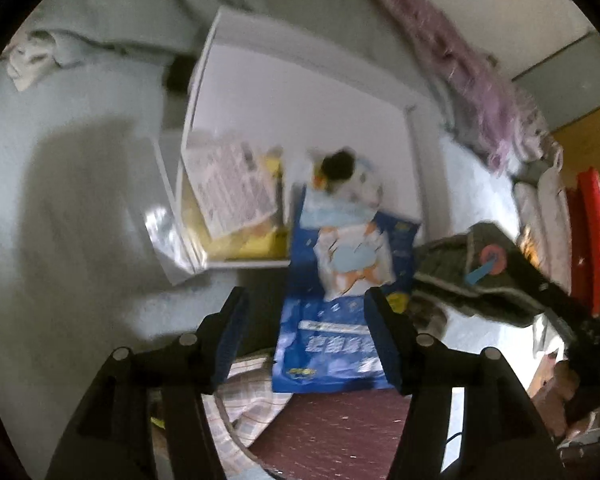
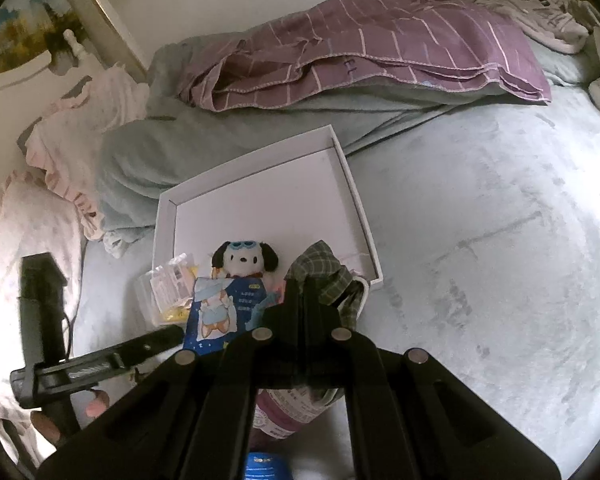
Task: Organize soft objects
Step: 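Lower the plaid pouch into the tray and open the right tool while the left tool holds the blue package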
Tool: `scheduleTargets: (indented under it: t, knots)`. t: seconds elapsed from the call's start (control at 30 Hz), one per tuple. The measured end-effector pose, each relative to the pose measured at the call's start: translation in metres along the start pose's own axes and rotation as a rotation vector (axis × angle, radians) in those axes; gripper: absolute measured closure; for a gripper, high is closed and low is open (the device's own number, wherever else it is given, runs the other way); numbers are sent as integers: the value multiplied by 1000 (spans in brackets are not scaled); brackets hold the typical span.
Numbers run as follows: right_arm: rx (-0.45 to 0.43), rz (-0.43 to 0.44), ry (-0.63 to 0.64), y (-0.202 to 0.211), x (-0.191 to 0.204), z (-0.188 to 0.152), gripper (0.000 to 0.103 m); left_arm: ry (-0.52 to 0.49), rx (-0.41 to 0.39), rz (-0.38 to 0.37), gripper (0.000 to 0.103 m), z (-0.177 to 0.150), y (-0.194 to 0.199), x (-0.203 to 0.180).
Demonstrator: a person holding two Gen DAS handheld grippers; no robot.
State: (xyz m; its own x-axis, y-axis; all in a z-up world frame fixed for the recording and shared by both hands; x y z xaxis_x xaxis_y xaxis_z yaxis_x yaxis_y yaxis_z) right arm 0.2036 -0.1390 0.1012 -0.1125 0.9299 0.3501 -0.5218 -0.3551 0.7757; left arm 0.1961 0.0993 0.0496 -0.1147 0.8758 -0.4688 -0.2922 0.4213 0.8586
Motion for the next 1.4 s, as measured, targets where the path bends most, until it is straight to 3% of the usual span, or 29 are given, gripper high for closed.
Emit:
scheduleTargets:
  t: [0.17, 0.3, 0.37, 0.43, 0.57, 0.67, 0.83, 1.0, 1.2, 1.33, 1.4]
  knots:
    - [11, 1, 12, -3, 2, -1, 100, 1, 100, -143, 43, 0, -23, -1]
    - [29, 7, 22, -7, 4, -1, 100, 2, 141, -142, 50, -3, -36, -8]
    - [34, 2, 28, -8, 4, -2, 100, -3, 127, -146, 68, -3, -34, -12]
    - [41, -1, 23, -9, 3, -2, 100, -15, 104, -149, 79, -4, -26, -15]
    - [48, -4, 12, -7, 1, -3, 100, -23, 26, -165, 96, -5, -5, -18]
    - [27, 8, -8, 0, 0, -2, 100, -41, -54, -199, 100, -7, 17, -22]
    - [-93, 27, -85, 21, -7, 2, 100, -44, -217, -264, 100, -6, 44, -18]
    - [-190, 135, -230, 18, -22, 10, 100, 5, -261, -320, 100, 4, 39, -5]
    - [-379, 207, -450, -40, -49, 12, 100, 52, -282, -294, 100, 10, 30, 2]
    - [-226, 190, -473, -89, -50, 9, 100, 50, -310, -290, 100, 8, 31, 2]
    - [-71, 110, -398, -107, -38, 11, 97, 53, -319, -287, 100, 9, 31, 4]
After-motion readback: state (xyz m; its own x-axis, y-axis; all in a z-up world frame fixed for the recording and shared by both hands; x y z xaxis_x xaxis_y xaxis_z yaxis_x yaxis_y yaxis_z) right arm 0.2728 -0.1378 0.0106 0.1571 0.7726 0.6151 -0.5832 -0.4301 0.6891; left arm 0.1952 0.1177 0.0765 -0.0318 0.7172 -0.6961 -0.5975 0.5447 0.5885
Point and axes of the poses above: each gripper's, at about its wrist camera, not at the fingertips, and y roughly against the way its jaws point, x to its left, z to its top, the point moved 1 cm from there along -y, roughly the way its jaws point, and after that the axes turned 3 degrees about y, right-handed, at the moved point
